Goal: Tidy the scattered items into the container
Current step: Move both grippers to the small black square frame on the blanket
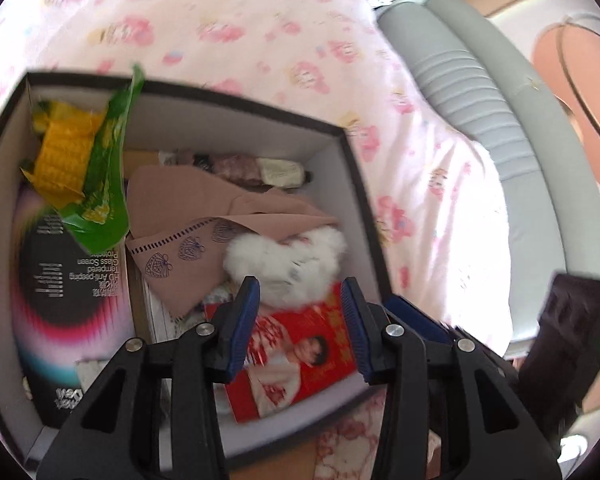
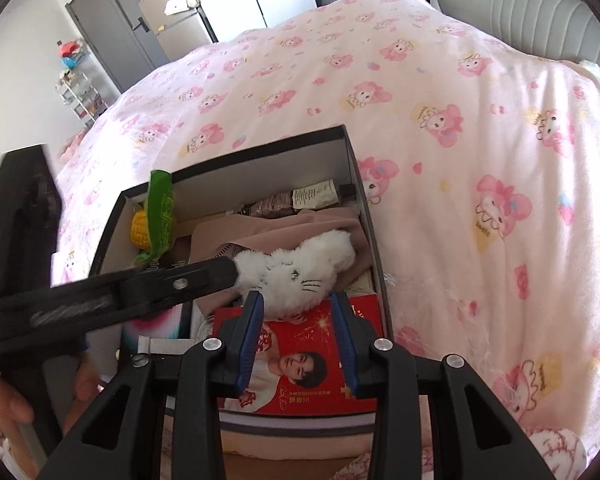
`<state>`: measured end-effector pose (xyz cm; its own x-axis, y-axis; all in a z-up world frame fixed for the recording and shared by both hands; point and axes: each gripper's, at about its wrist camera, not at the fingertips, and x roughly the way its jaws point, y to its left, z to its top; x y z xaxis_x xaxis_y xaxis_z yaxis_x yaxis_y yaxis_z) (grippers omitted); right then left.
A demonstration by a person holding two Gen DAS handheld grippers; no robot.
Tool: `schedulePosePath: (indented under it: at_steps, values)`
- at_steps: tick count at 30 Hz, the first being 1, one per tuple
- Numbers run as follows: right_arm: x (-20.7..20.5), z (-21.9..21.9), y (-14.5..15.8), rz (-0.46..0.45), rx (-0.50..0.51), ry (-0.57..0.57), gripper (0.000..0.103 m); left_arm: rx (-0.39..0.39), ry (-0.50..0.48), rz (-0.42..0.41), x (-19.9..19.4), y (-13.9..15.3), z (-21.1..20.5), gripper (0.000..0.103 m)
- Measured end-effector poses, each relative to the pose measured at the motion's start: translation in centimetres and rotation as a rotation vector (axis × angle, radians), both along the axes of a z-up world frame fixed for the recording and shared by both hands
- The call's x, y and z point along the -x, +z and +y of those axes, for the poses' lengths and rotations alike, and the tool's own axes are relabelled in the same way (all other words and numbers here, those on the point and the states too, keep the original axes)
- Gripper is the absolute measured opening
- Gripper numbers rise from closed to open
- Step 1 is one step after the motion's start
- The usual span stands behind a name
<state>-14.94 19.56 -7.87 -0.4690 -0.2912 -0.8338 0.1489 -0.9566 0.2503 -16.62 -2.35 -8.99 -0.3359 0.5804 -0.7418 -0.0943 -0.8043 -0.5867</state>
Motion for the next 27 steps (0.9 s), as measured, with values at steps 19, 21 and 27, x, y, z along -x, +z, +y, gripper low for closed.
schedulePosePath:
  at_steps: [19, 21, 27]
  values:
    - [0.5, -21.9, 4.9, 0.017, 0.155, 0.509, 0.033, 0.012, 0.431, -0.019, -3.6, -0.1, -20.1, 0.046]
    - [1.2, -24.3, 4.1, 0.007, 0.111, 0.521, 0.033, -0.011, 0.438, -0.071, -2.1, -2.2, -22.3, 0.045]
    - [3.9, -27.1, 1.1, -0.017, 0.048, 0.51, 0.033, -0.04, 0.43, -0.189, 3.7, -9.8, -24.2, 0.045]
